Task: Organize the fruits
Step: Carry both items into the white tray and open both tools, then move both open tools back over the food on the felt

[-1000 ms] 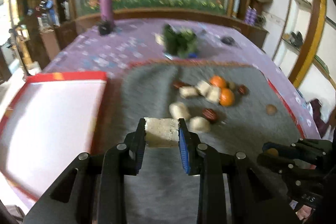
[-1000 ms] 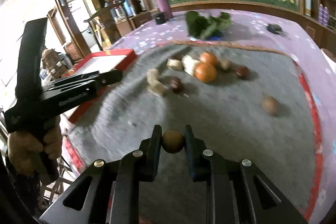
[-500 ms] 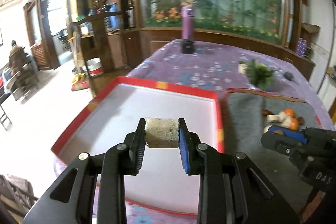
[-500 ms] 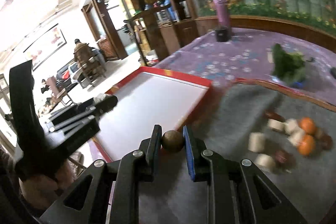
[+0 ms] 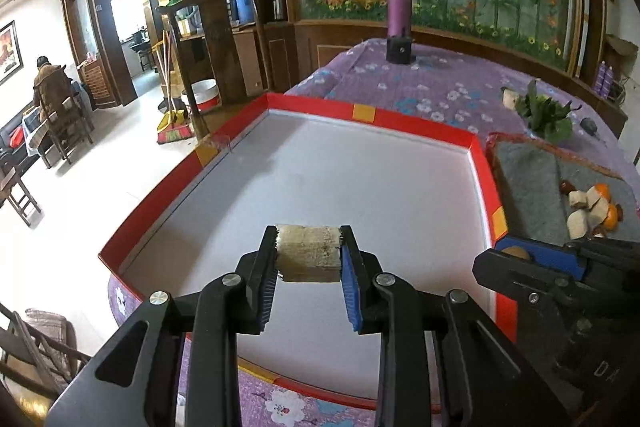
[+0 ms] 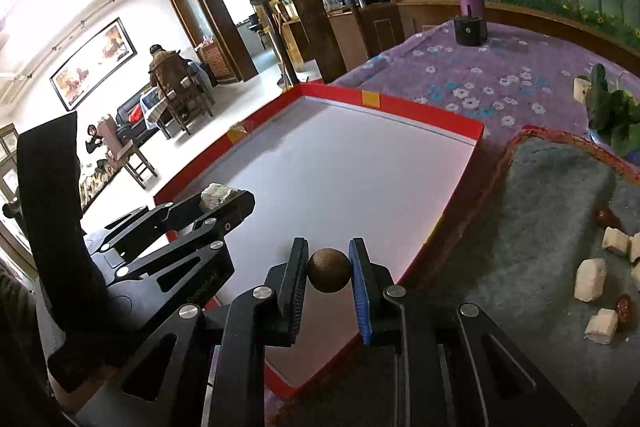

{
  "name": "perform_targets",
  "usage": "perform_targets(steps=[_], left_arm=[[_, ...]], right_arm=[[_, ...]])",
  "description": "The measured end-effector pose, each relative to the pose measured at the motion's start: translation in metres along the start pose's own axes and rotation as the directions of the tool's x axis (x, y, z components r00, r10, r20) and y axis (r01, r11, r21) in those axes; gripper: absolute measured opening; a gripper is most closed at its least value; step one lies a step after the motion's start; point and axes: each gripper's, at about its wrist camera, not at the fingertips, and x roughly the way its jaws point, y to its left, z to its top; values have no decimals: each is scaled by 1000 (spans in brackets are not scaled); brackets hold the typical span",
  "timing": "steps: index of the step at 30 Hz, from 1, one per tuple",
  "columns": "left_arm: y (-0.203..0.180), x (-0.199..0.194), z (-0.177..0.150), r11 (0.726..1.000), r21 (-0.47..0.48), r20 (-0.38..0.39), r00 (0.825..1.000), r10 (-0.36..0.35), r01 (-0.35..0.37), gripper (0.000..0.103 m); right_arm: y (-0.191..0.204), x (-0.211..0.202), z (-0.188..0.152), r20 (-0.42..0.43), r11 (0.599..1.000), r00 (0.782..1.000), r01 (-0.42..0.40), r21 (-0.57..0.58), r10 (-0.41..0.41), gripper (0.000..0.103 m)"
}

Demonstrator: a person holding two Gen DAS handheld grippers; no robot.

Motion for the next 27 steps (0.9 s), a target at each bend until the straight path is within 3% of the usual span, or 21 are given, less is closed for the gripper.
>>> perform_targets(steps=[9, 11, 15, 27], left_arm=[[2, 6, -5, 998, 11, -31, 998, 61, -61, 28], [1, 4, -4, 997, 15, -27, 997, 76, -76, 35], [-3, -10, -1, 993, 35, 21, 993, 114, -115, 60], [-35, -57, 14, 992, 96, 113, 991, 72, -83, 73]], right_arm=[[-2, 11, -3, -42, 1000, 999, 15, 5, -15, 25], [-3, 8, -3, -37, 1000, 999, 17, 8, -17, 25], [-6, -7, -1, 3, 1000, 1000, 24, 19, -24, 29], [-22, -75, -4, 137, 997, 989, 55, 54, -62, 35]])
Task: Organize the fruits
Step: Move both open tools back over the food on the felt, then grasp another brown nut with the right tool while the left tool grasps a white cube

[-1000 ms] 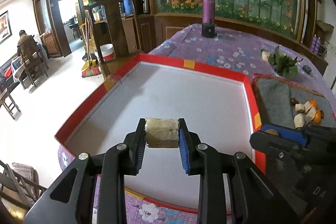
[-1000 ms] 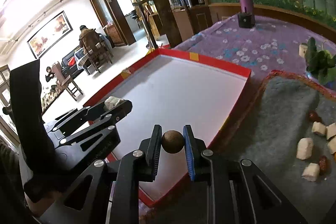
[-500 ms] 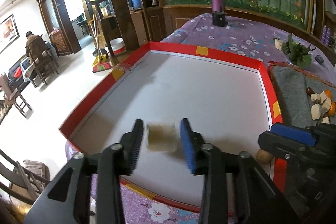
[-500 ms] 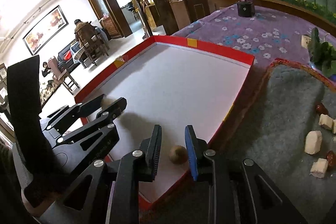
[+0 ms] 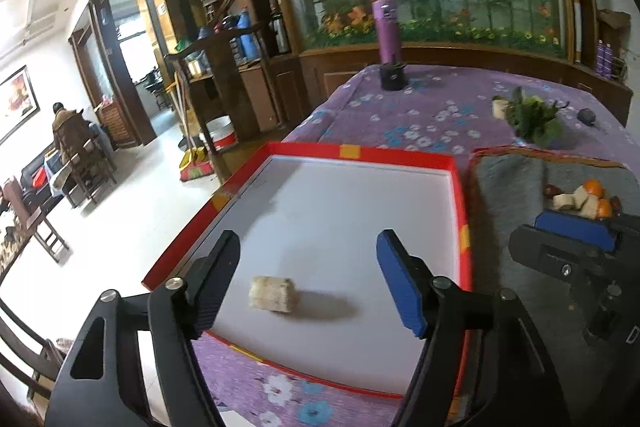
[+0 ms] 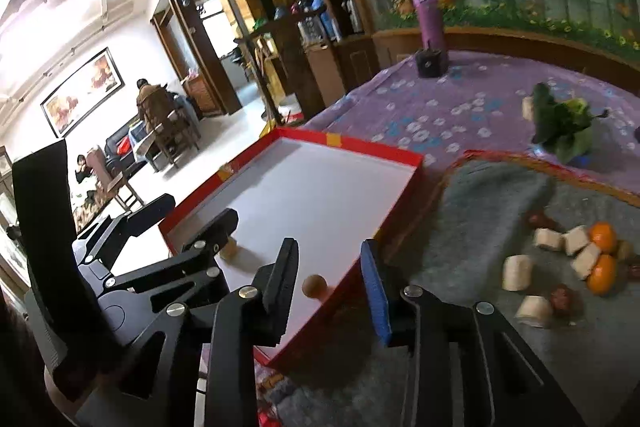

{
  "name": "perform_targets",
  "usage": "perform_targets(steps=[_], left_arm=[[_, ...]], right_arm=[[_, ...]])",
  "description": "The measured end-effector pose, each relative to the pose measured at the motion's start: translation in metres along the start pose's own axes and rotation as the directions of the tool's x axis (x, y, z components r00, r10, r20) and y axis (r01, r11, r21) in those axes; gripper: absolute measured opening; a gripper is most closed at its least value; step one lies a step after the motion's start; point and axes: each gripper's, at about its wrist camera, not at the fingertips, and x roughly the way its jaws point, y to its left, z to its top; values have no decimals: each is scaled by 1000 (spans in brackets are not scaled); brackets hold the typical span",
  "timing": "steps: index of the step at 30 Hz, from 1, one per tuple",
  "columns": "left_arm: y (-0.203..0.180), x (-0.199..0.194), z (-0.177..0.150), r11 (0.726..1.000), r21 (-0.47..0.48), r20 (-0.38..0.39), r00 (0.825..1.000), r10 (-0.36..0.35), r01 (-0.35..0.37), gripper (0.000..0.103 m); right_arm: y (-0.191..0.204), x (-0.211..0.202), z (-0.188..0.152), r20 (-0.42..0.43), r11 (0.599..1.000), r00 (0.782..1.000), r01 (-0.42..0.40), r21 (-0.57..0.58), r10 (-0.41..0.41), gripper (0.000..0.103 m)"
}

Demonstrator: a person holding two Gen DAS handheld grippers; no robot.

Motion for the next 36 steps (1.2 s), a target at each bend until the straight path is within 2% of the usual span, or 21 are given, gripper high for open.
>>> perform_targets(steps=[14, 36], left_arm=[[-50, -39, 20, 995, 80, 65, 995, -72, 67, 74], [-108, -53, 32, 980, 178, 78, 992, -104, 88, 74]], right_arm=[[-33, -70, -3, 115, 998, 992, 55, 41, -59, 40], [-93, -118, -12, 179, 985, 978, 78, 151, -105, 40]])
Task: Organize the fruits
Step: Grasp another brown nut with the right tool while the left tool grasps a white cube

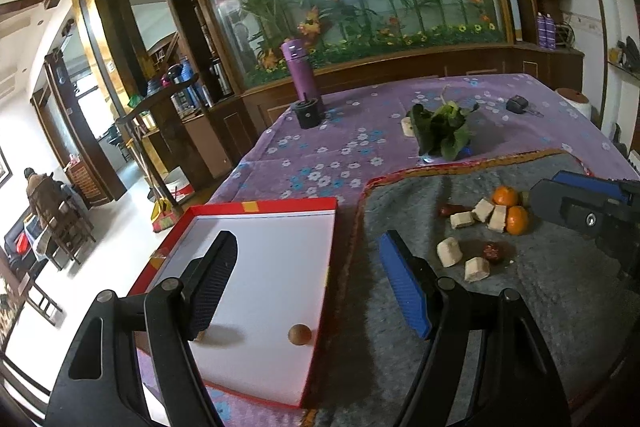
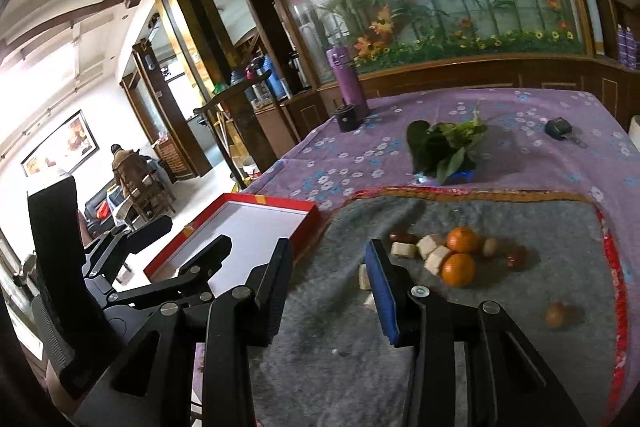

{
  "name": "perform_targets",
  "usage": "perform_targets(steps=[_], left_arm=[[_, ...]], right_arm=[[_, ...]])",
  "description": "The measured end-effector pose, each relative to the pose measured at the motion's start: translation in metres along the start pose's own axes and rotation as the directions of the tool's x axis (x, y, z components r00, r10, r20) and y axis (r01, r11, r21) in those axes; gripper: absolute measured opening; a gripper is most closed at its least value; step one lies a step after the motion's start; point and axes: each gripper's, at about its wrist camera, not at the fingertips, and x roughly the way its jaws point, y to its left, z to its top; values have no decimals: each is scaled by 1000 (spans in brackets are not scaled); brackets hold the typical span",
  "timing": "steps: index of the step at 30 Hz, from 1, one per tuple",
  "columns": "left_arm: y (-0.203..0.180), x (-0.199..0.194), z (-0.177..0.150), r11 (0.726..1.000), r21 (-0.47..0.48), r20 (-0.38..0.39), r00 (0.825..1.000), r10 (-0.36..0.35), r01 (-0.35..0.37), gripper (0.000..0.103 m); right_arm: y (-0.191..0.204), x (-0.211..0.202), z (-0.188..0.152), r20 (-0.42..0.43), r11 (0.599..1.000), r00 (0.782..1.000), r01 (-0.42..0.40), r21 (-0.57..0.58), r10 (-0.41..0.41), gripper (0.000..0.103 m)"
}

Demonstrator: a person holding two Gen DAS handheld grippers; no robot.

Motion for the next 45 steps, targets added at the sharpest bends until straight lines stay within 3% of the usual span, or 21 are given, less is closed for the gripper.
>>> perform_targets(steps=[6, 10, 17, 23, 26, 32, 38, 42, 45], left_arm=[[-19, 7, 3, 999, 30, -17, 999, -27, 27, 74], [-37, 23, -4, 995, 56, -77, 993, -84, 88, 74], [-73, 52, -28, 965, 99, -227, 950, -215, 243, 74], [-77, 61, -31, 956, 82, -273, 929, -252, 283, 74], [-76, 61, -31, 955, 77, -274, 927, -256, 287, 74], [-75, 66, -28, 944, 35, -296, 905, -305, 329, 74], [-90, 78, -24, 933, 22, -317, 888, -333, 358, 73], [-100, 80, -22, 910, 9, -333, 860, -387, 414, 73], [-105, 88, -21, 913, 6, -344, 858, -382, 408, 73]], right_arm=[[-33, -12, -1, 9, 998, 998, 60, 27, -60, 40], [-69, -25, -11, 7, 983, 984, 180, 27, -181, 41], [-146, -35, -40, -114, 935, 935, 345, 80, -335, 45], [-171, -18, -50, -207, 931, 924, 348, 112, -321, 45], [-172, -7, -51, -223, 935, 924, 339, 106, -310, 45], [-169, 16, -47, -254, 937, 921, 332, 112, -296, 45], [-172, 21, -47, -271, 932, 916, 339, 129, -295, 28], [-170, 22, -47, -277, 930, 910, 349, 115, -308, 28], [-166, 24, -46, -282, 926, 900, 368, 86, -332, 28]])
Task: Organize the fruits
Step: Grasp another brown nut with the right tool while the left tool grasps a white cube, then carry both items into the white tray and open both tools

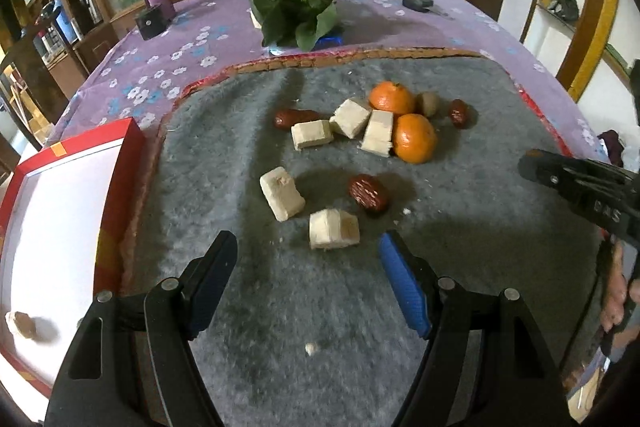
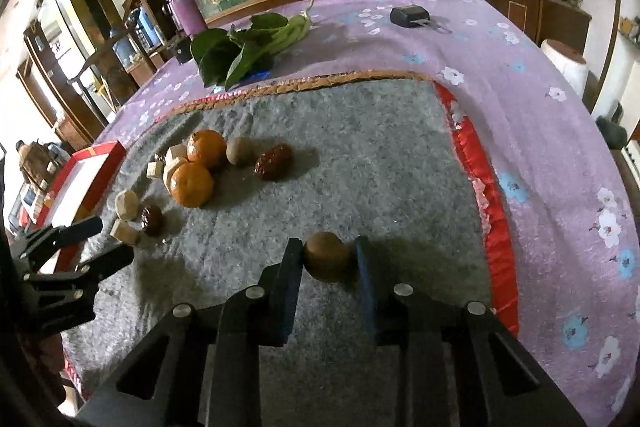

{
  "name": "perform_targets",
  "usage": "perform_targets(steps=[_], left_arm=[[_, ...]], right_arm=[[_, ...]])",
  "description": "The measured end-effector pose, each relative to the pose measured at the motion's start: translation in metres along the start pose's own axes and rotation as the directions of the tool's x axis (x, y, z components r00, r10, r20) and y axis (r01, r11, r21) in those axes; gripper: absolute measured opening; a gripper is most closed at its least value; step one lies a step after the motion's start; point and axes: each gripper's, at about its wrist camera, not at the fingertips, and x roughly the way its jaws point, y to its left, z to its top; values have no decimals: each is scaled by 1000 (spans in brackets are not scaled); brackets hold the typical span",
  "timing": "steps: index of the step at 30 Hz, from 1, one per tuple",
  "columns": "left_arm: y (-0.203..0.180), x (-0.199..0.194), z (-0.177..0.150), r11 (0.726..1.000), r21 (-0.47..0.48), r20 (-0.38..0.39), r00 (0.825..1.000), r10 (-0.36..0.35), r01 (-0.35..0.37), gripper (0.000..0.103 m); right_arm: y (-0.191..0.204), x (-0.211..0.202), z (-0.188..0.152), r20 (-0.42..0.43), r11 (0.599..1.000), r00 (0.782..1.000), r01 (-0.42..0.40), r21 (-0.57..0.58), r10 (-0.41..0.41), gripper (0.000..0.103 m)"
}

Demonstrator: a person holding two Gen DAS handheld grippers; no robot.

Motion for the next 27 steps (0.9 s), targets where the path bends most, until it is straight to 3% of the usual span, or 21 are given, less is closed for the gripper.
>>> perform_targets(steps=[2, 4, 8, 10, 15, 17, 27], left_arm=[[1, 6, 1, 1000, -5, -9, 1000, -15, 15, 69], [2, 11, 1, 999, -14, -14, 999, -41, 40, 53], [1, 13, 2, 998, -7, 9, 998, -69, 69, 37], [1, 12, 1, 996, -4, 19, 996, -89, 89, 22], [2, 8, -1, 994, 4, 32, 994, -106, 106, 22], [6, 1, -4, 995, -3, 51, 994, -97, 97, 22], [51, -51, -12, 998, -68, 182, 983, 19, -6, 23]], right_arm=[[-2, 0, 0, 0, 1000, 1000, -12, 10, 12, 28], [-4, 0, 0, 1, 1000, 1000, -21, 18, 21, 28], [-2, 0, 0, 0, 1000, 1000, -8, 6, 8, 28], [-2, 0, 0, 0, 1000, 1000, -9, 8, 9, 28], [5, -2, -1, -2, 1000, 1000, -2, -3, 2, 27], [9, -6, -1, -12, 997, 997, -77, 16, 78, 27], [84, -19, 10, 28, 961, 964, -262, -87, 266, 26]])
